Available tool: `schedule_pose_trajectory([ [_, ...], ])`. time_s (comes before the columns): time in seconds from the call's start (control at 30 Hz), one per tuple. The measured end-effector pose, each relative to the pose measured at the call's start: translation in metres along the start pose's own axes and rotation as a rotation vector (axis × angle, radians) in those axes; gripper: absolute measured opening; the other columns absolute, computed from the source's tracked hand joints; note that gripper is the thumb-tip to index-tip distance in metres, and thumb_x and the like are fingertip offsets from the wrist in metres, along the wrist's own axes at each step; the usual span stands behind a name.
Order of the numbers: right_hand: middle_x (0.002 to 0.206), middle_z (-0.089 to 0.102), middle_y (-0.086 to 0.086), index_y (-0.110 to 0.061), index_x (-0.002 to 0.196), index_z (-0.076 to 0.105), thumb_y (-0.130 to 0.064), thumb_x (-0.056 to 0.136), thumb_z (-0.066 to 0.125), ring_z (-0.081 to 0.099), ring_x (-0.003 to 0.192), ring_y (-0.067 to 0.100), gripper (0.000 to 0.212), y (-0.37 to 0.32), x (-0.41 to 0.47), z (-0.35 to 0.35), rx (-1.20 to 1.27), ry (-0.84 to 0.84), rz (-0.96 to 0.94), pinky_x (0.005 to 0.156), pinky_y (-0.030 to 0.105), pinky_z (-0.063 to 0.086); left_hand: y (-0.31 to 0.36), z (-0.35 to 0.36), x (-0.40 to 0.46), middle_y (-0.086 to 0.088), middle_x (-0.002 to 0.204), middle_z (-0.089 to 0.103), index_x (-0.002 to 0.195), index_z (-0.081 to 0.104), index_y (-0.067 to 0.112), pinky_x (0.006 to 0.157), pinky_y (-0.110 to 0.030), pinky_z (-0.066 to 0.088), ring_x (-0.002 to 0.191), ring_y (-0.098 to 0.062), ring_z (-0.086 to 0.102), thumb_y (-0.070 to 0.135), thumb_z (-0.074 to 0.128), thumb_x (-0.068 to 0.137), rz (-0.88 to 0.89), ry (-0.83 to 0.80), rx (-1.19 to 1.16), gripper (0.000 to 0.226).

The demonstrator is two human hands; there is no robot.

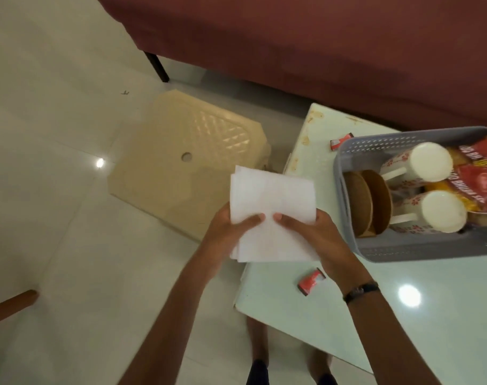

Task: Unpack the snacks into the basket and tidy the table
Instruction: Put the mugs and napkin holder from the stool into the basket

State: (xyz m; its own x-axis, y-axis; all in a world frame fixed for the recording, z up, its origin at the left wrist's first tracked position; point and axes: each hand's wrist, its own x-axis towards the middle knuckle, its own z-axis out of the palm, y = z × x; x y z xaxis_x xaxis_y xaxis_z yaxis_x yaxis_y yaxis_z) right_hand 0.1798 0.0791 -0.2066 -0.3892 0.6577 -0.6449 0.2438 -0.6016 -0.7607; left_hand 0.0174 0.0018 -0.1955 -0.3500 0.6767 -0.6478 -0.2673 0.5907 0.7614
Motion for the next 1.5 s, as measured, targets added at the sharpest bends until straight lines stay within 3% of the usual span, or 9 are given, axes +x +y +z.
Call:
schedule_pose_trajectory([
  [0.13,0.092,0.061,-0.017,-0.034,0.101,0.050,-0.041,0.074,0.076,0.061,0.082,0.007,0.038,0.014,-0.027,-0.054,-0.294,0.322,-0.084,0.065,0.020,0.053,-0.012,0.073,-0.017,0.011,0.092,0.066,0.103,0.057,0.027,0.076,-0.030,0.057,0.086,-0.010,0.065,0.031,0.072,0.080,0.139,0.023,0.328,0.027],
  [0.23,0.090,0.054,-0.019,-0.025,0.110,0.052,-0.039,0.076,0.074,0.054,0.075,0.001,0.043,0.009,-0.037,-0.086,-0.543,0.529,-0.205,0.060,0.008,0.041,-0.009,0.130,-0.025,0.003,0.101,0.066,0.107,0.056,0.021,0.076,-0.026,0.056,0.088,-0.011,0.063,0.038,0.064,0.084,0.253,0.072,0.447,0.029],
  [0.37,0.109,0.061,0.003,-0.013,0.124,0.046,-0.030,0.086,0.067,0.059,0.096,0.022,0.047,-0.007,-0.031,-0.116,-0.708,0.705,-0.329,0.078,0.037,0.051,0.006,0.186,-0.018,-0.001,0.116,0.065,0.117,0.053,0.019,0.088,-0.035,0.057,0.098,-0.014,0.063,0.041,0.061,0.086,0.294,0.111,0.503,0.039],
  [0.47,0.117,0.063,0.013,-0.008,0.121,0.049,-0.024,0.093,0.055,0.062,0.104,0.032,0.033,-0.015,-0.015,-0.132,-0.898,0.656,-0.335,0.083,0.046,0.053,0.013,0.213,-0.006,-0.005,0.119,0.064,0.120,0.052,0.014,0.091,-0.040,0.055,0.106,-0.022,0.062,0.031,0.059,0.088,0.323,0.157,0.536,0.037],
  [0.6,0.115,0.064,0.008,-0.010,0.111,0.057,-0.019,0.087,0.061,0.062,0.100,0.027,0.026,-0.022,0.009,-0.146,-1.027,0.586,-0.383,0.074,0.035,0.049,0.011,0.231,0.007,-0.005,0.111,0.066,0.116,0.054,0.013,0.086,-0.038,0.055,0.100,-0.023,0.064,0.028,0.058,0.089,0.344,0.255,0.617,0.031],
  [0.73,0.104,0.067,0.007,-0.011,0.104,0.057,-0.016,0.086,0.063,0.064,0.091,0.026,0.020,-0.020,0.021,-0.149,-1.038,0.556,-0.403,0.064,0.034,0.047,0.006,0.239,0.015,-0.007,0.107,0.068,0.115,0.055,0.012,0.081,-0.036,0.055,0.094,-0.024,0.066,0.034,0.056,0.091,0.358,0.292,0.760,0.033],
  [0.93,0.111,0.061,0.008,-0.008,0.107,0.055,-0.024,0.097,0.048,0.060,0.096,0.021,0.020,-0.013,0.018,-0.157,-0.927,0.528,-0.503,0.070,0.020,0.039,0.003,0.248,0.016,-0.008,0.118,0.066,0.127,0.054,0.011,0.090,-0.035,0.055,0.103,-0.025,0.066,0.025,0.052,0.094,0.406,0.311,0.820,0.035],
  [1.17,0.094,0.070,0.010,-0.006,0.094,0.066,-0.016,0.091,0.058,0.064,0.081,0.025,0.012,-0.011,0.019,-0.157,-0.929,0.537,-0.542,0.067,0.033,0.052,-0.003,0.252,0.016,-0.009,0.128,0.062,0.140,0.041,0.013,0.096,-0.038,0.052,0.111,-0.027,0.063,0.031,0.053,0.094,0.391,0.326,0.827,0.050],
  [1.5,0.097,0.066,0.014,-0.003,0.096,0.068,-0.020,0.092,0.058,0.062,0.086,0.026,0.020,0.003,0.026,-0.164,-0.983,0.429,-0.671,0.069,0.034,0.055,-0.008,0.257,0.013,-0.008,0.119,0.068,0.125,0.057,0.012,0.092,-0.032,0.052,0.106,-0.025,0.066,0.026,0.055,0.093,0.424,0.389,0.735,0.035],
])
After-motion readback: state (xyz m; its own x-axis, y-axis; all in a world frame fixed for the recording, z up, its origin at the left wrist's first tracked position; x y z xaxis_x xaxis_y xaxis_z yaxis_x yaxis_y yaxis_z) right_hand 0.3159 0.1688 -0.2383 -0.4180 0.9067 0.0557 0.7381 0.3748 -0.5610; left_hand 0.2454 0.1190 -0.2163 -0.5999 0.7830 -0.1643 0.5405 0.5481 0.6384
